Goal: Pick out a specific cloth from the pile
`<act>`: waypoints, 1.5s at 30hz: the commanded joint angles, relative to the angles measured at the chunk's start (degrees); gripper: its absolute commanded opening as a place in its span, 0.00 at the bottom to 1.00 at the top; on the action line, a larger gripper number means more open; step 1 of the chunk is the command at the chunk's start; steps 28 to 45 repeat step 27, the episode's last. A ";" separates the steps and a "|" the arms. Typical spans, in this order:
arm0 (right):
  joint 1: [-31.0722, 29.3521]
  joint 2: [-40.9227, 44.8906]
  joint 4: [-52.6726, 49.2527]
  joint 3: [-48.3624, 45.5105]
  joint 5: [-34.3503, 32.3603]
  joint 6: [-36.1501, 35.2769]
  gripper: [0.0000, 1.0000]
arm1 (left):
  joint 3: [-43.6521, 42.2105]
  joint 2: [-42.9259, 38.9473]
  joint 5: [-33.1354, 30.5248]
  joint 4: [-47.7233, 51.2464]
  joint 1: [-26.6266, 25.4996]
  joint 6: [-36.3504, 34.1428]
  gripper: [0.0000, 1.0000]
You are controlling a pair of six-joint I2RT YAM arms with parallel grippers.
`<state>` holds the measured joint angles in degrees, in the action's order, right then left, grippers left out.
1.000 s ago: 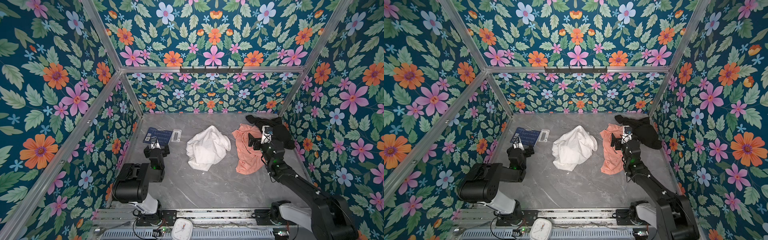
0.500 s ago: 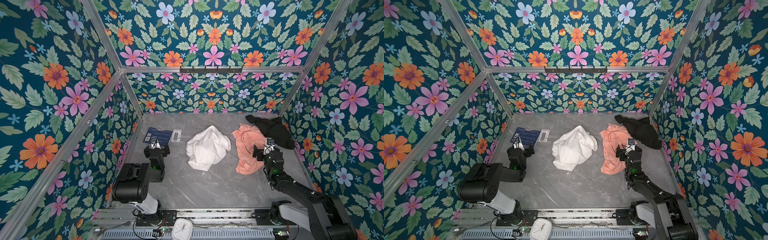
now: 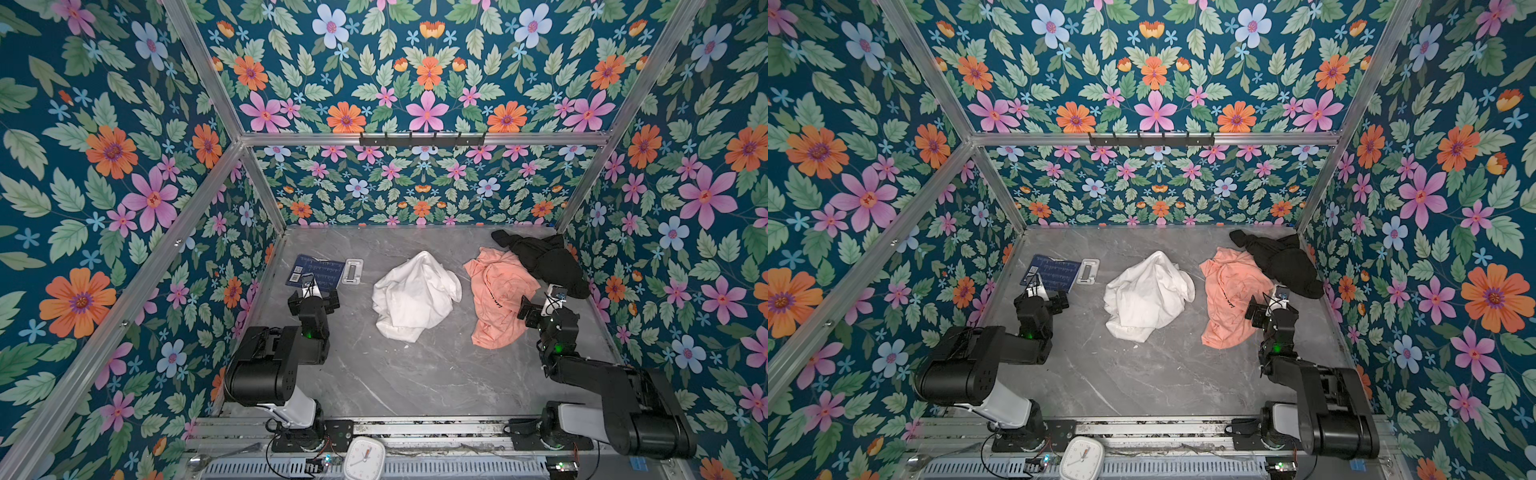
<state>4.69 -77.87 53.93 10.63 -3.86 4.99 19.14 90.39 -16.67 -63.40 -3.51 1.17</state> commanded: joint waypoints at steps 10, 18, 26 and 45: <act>0.23 -4.50 -1.66 6.25 7.00 0.59 0.99 | -0.47 1.90 14.86 -3.81 3.51 -0.89 1.00; -0.22 -4.19 -2.73 6.59 6.24 0.32 0.99 | -0.37 1.91 14.91 -3.75 3.51 -0.80 1.00; -0.40 -4.27 -2.69 6.60 6.23 0.10 0.99 | -1.49 1.99 15.37 -5.78 3.51 -1.08 1.00; -0.46 -4.23 -2.71 6.63 6.23 0.10 0.99 | -1.59 2.03 15.35 -6.07 3.51 -1.13 1.00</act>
